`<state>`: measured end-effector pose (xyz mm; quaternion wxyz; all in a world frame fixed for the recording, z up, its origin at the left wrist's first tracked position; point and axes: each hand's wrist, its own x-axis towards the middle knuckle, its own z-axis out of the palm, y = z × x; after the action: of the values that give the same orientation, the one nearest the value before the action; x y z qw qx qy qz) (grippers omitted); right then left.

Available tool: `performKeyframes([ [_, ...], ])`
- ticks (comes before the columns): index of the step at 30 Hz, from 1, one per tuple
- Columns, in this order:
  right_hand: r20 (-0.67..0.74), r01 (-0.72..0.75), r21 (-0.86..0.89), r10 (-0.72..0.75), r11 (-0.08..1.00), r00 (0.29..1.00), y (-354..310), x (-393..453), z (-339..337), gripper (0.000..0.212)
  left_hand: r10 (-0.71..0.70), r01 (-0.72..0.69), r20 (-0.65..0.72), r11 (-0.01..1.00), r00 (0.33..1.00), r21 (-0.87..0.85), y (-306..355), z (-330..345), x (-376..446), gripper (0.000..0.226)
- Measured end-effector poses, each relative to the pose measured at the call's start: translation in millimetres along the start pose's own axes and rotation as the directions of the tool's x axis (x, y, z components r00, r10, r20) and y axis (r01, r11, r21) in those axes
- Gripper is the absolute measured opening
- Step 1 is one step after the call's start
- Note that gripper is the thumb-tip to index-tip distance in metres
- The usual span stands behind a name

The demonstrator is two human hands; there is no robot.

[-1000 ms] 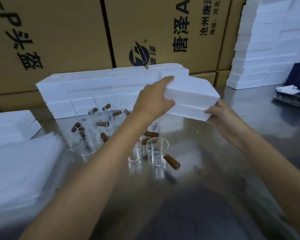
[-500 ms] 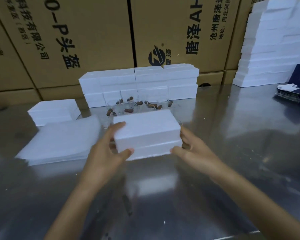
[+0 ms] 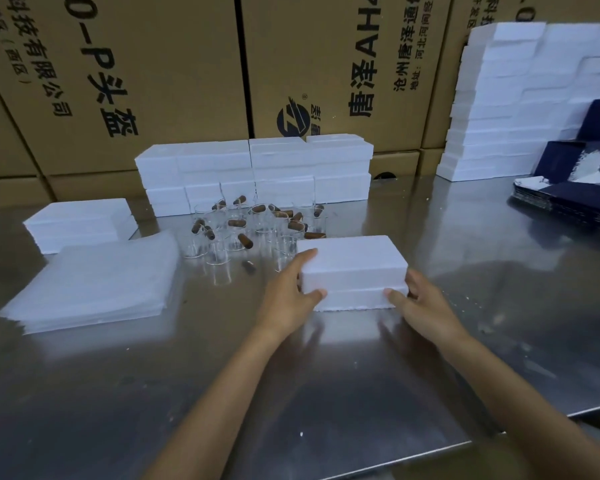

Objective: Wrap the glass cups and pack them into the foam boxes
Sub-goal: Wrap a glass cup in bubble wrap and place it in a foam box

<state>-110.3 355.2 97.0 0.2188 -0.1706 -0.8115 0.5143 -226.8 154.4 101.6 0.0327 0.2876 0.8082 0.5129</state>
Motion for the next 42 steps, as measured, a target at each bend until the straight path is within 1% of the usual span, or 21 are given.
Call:
performKeyframes([
  [4,-0.014,-0.016,-0.014,0.016,1.0,1.0,5,22,2,0.041,-0.035,0.035,0.002,0.999,0.999,-0.036,2,-3,23,0.067],
  [9,-0.05,-0.05,-0.017,0.049,0.999,0.998,19,34,6,0.047,-0.017,0.002,-0.117,0.992,0.993,-0.129,5,-30,28,0.065],
  [12,-0.035,-0.048,-0.007,0.047,0.999,0.998,27,35,7,0.047,-0.046,0.02,-0.184,0.99,0.982,-0.142,-4,-66,17,0.066],
  [14,-0.041,-0.037,0.006,0.037,0.999,0.998,29,36,7,0.042,-0.087,0.077,-0.152,0.995,0.985,-0.069,-17,-99,0,0.064],
  [17,-0.069,-0.021,0.03,0.023,0.999,0.997,29,38,10,0.04,-0.207,0.217,-0.082,0.966,0.975,0.139,-40,-142,-26,0.062],
  [20,-0.099,-0.042,0.055,0.047,0.998,0.994,26,43,15,0.036,-0.297,0.312,-0.098,0.916,0.95,0.25,-57,-152,-41,0.06],
  [22,-0.126,-0.065,0.049,0.071,0.997,0.99,20,48,18,0.038,-0.307,0.327,-0.113,0.9,0.945,0.289,-63,-146,-39,0.059],
  [24,-0.197,-0.087,-0.034,0.078,0.996,0.977,9,58,20,0.045,-0.303,0.319,-0.101,0.882,0.948,0.346,-64,-137,-34,0.059],
  [26,-0.226,-0.044,-0.173,0.004,0.984,0.974,-7,73,23,0.049,-0.298,0.31,-0.093,0.872,0.95,0.379,-63,-129,-27,0.06],
  [28,-0.155,0.017,-0.37,-0.079,0.929,0.985,-22,97,30,0.053,-0.288,0.303,-0.099,0.87,0.952,0.39,-61,-123,-21,0.063],
  [29,-0.094,0.018,-0.471,-0.07,0.882,0.993,-30,111,35,0.059,-0.291,0.307,-0.102,0.869,0.951,0.387,-60,-121,-18,0.064],
  [31,0.015,-0.021,-0.631,0.04,0.776,0.999,-38,135,47,0.077,-0.314,0.326,-0.096,0.866,0.945,0.38,-58,-120,-12,0.065],
  [32,0.049,-0.04,-0.682,0.1,0.731,0.994,-39,145,53,0.083,-0.323,0.332,-0.09,0.864,0.942,0.379,-57,-119,-10,0.064],
  [33,0.069,-0.055,-0.717,0.15,0.695,0.986,-38,153,59,0.084,-0.324,0.333,-0.09,0.865,0.942,0.376,-56,-118,-8,0.062],
  [35,0.073,-0.081,-0.757,0.207,0.649,0.976,-35,166,68,0.076,-0.308,0.329,-0.118,0.874,0.944,0.357,-55,-114,-7,0.059],
  [37,0.049,-0.113,-0.747,0.223,0.655,0.974,-32,170,75,0.067,-0.286,0.323,-0.157,0.885,0.945,0.335,-54,-110,-8,0.056],
  [38,0.026,-0.121,-0.733,0.206,0.669,0.978,-31,170,77,0.063,-0.276,0.32,-0.175,0.89,0.945,0.325,-53,-109,-9,0.055],
  [40,-0.024,-0.085,-0.722,0.099,0.687,0.995,-34,165,79,0.059,-0.235,0.295,-0.214,0.901,0.948,0.319,-51,-107,-11,0.053],
  [42,-0.065,0.016,-0.679,-0.082,0.734,0.995,-44,154,79,0.061,-0.144,0.239,-0.293,0.917,0.945,0.32,-46,-107,-12,0.048],
])
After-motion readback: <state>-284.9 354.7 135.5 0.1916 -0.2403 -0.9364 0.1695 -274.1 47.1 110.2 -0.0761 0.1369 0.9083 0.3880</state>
